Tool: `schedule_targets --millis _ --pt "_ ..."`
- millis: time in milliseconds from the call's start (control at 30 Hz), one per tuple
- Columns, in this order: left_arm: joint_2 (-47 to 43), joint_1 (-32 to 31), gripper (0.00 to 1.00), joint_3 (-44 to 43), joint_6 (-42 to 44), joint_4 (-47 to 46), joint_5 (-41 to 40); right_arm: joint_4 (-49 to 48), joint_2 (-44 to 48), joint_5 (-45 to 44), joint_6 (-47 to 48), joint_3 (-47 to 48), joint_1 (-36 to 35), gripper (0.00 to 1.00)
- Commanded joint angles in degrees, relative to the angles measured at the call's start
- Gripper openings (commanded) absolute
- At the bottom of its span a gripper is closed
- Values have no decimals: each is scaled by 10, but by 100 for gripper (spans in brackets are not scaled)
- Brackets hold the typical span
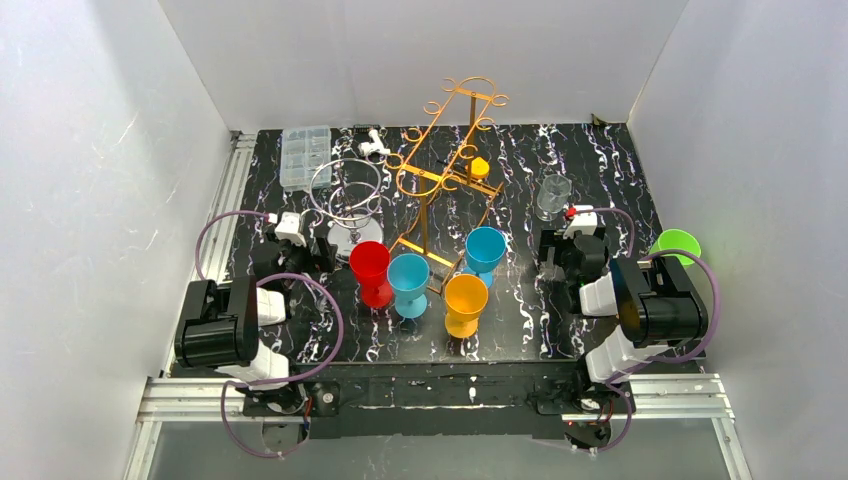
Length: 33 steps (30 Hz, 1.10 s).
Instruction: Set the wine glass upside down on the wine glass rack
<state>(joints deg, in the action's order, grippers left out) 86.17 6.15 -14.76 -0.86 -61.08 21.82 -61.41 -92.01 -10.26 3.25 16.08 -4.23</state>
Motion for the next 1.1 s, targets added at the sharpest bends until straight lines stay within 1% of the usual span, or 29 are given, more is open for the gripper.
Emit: schedule_targets --millis 0,133,167,233,267,333,367,433,467,500,533,567,600,667,700,800,867,967,1000,1067 --pt "-6 -1 99 -12 6 0 -3 -15 -1 0 -3 15 1 100" --pt "-5 -1 99 -13 6 1 6 1 15 -9 -5 26 1 100" --pt "-4 -2 99 -14 6 1 7 34 27 -20 -7 42 1 100" --pt "-8 -1 99 -13 21 0 14 133 57 -52 -21 83 1 100" --pt "-14 4 99 -10 16 -1 26 161 74 -58 -24 94 1 100" --pt "-26 18 99 -3 13 -2 36 164 110 -51 -26 88 1 100" --pt "-24 20 99 3 13 -17 37 143 128 -44 -28 79 1 100" --pt "-23 21 99 5 -6 -30 32 133 156 -34 -74 74 1 100" --pt "-31 23 99 2 -13 -25 25 145 164 -41 -106 82 1 100" --pt "-54 26 99 -14 -18 19 31 174 168 -69 -161 98 1 100" --pt "-81 28 99 -40 -18 90 31 223 170 -100 -212 120 2 100" --pt "-108 28 99 -80 -16 181 29 286 171 -96 -230 152 3 100" --pt "-129 28 99 -119 -17 240 31 338 166 -72 -232 186 3 100" --pt "-173 30 99 -145 -19 269 33 444 154 -47 -228 248 3 100" --pt "-193 30 99 -157 -20 286 42 480 146 -51 -226 278 3 100" --pt "-237 29 99 -214 -26 391 59 589 133 -53 -278 357 6 100" --pt "-253 30 99 -263 -29 474 54 637 136 -18 -307 390 13 100" --pt "-258 31 99 -347 -25 597 42 646 145 73 -313 412 16 100" --pt "-253 31 99 -383 -22 656 43 662 149 86 -311 421 15 100" --pt "-237 31 99 -449 -20 752 37 690 166 82 -308 430 8 100"
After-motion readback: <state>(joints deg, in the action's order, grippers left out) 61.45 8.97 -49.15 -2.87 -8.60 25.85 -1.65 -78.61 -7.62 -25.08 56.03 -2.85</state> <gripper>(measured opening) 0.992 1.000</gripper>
